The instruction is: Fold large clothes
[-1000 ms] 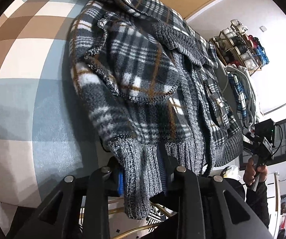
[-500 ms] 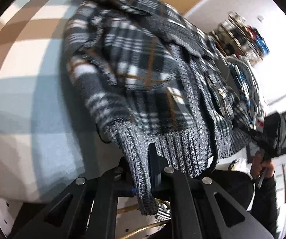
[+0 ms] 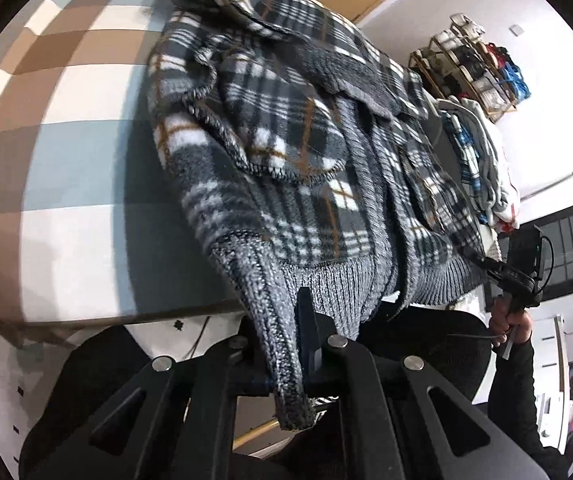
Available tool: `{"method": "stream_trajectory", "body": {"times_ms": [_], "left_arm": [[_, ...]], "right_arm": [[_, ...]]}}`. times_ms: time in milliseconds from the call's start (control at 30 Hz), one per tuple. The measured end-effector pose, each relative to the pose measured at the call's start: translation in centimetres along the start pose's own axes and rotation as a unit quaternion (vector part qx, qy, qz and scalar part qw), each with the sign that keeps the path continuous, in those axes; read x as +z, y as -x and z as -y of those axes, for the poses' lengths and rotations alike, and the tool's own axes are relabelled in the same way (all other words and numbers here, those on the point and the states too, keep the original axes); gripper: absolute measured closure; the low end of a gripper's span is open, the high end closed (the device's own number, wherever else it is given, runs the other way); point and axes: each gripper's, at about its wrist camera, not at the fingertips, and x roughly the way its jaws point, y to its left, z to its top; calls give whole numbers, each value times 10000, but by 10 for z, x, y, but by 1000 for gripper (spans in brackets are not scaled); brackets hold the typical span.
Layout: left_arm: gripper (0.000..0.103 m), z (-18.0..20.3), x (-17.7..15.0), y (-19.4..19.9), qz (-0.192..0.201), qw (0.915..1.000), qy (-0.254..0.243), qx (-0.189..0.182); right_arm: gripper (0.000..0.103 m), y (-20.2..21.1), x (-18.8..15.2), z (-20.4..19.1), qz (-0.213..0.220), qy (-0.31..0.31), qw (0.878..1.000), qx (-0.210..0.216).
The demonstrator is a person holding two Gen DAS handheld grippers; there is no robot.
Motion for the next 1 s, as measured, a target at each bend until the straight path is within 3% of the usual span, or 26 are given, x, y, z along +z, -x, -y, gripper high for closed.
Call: {"method": "stream_trajectory", "body": {"times_ms": [267,333,433,500,600,700,867,1000], "left_arm": [[94,8,14,-27,-338,9993,-35,-154],[76,6,17,-35,-463,9988,40,-156],[63,5,18,-38,-409,9983,180,-380],[62,5,18,-37,-338,9982,182,-471],[65,5,14,-34,-288,9987,135,-410],[96,7,12,-38,-338,9994,112,-16],[98,7,5,-39,-500,9987,76,88],[98,6,10,-38,-530,9983,153,-191]], "right_arm": [[91,-13,14,6,-450,183,9987,181],[90,-15,14,6,-461,264,9985,167],[89,-21,15,12,-562,93,9980,276],[88,-25,15,15,-651,28,9974,298],[89,-24,12,16,-693,-2,9971,323],[92,-23,6,14,-715,75,9971,252],[93,-15,3,11,-600,208,9975,318],[93,-18,10,9,-654,129,9966,477]]}}
